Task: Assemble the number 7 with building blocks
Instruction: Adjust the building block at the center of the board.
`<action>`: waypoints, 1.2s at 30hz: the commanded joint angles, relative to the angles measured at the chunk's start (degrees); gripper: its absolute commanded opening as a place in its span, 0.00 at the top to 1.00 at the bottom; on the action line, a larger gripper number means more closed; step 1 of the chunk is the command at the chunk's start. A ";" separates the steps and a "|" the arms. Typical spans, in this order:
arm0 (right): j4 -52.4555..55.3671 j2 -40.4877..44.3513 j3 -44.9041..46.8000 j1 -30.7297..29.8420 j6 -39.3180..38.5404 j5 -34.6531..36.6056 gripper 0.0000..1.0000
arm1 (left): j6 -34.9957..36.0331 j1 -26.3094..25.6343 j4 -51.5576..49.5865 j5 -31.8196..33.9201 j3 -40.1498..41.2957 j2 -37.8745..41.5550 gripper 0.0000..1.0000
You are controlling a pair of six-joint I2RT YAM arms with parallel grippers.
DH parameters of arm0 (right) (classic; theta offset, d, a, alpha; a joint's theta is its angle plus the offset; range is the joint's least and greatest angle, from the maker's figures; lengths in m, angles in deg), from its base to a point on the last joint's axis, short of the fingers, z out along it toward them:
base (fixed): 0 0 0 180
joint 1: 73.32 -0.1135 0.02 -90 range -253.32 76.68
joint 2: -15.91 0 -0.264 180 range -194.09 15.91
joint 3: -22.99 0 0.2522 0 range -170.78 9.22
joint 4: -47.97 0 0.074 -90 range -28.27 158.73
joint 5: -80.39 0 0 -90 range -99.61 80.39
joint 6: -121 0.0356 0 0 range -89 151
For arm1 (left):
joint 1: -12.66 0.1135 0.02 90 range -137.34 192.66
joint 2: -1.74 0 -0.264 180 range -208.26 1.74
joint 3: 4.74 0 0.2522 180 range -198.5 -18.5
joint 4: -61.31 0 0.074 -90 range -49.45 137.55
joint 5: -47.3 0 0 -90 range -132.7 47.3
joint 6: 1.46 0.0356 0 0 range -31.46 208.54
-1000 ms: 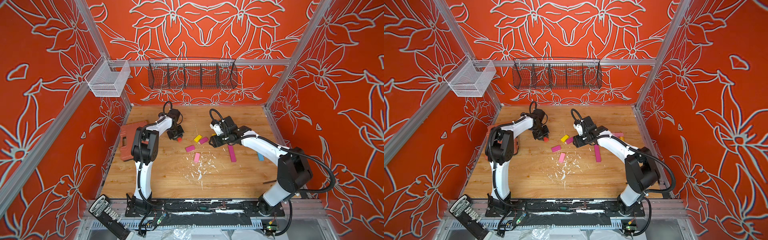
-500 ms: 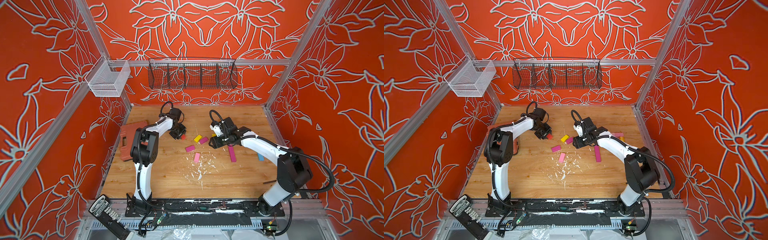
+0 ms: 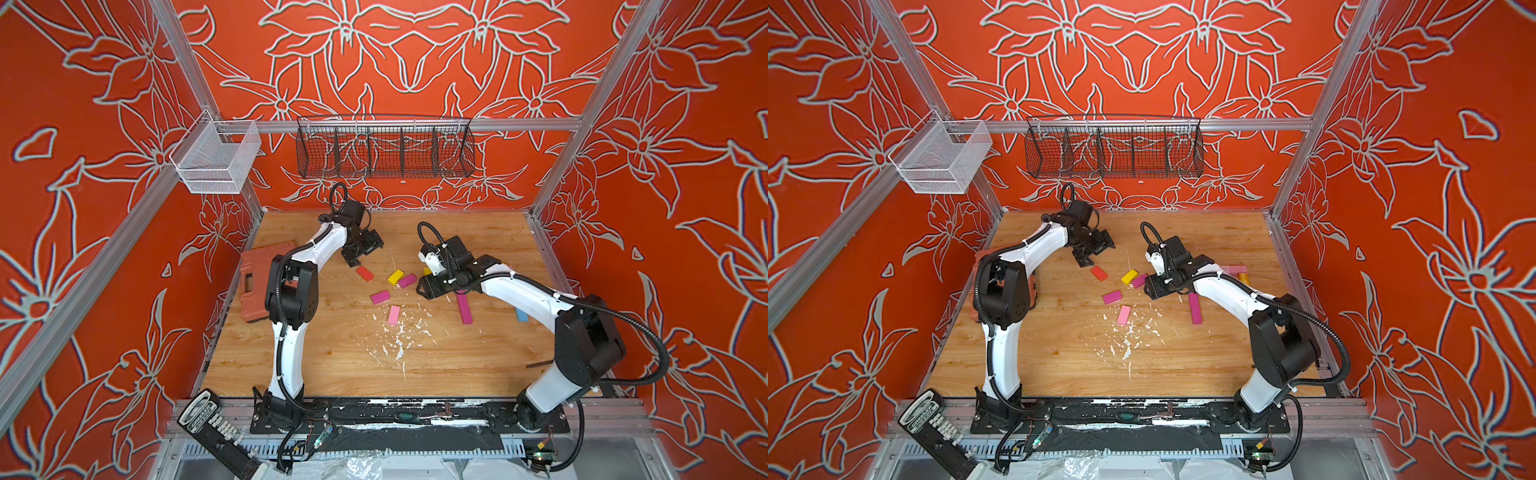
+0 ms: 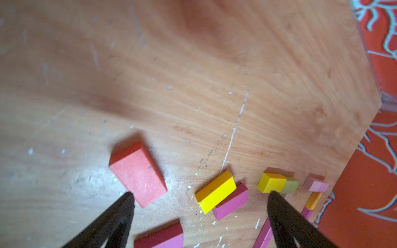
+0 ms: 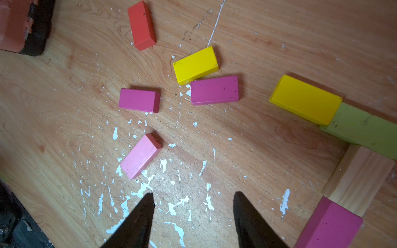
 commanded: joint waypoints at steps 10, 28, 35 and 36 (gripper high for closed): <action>1.91 2.84 0.51 -1.14 1.52 1.31 0.38 | 18.78 2.92 -10.00 -1.75 -11.99 -13.00 0.05; 1.09 -3.42 -3.97 -2.38 2.28 -0.99 0.39 | 18.13 2.36 -1.86 -7.30 7.36 -4.43 0.05; 2.92 -13.21 -12.65 -3.18 4.49 -2.81 0.40 | 18.52 1.17 -0.22 -9.26 11.11 -3.03 0.04; 3.41 -15.00 -14.51 -3.16 5.22 -2.60 0.40 | 18.34 1.17 0.04 -9.76 11.62 -2.68 0.04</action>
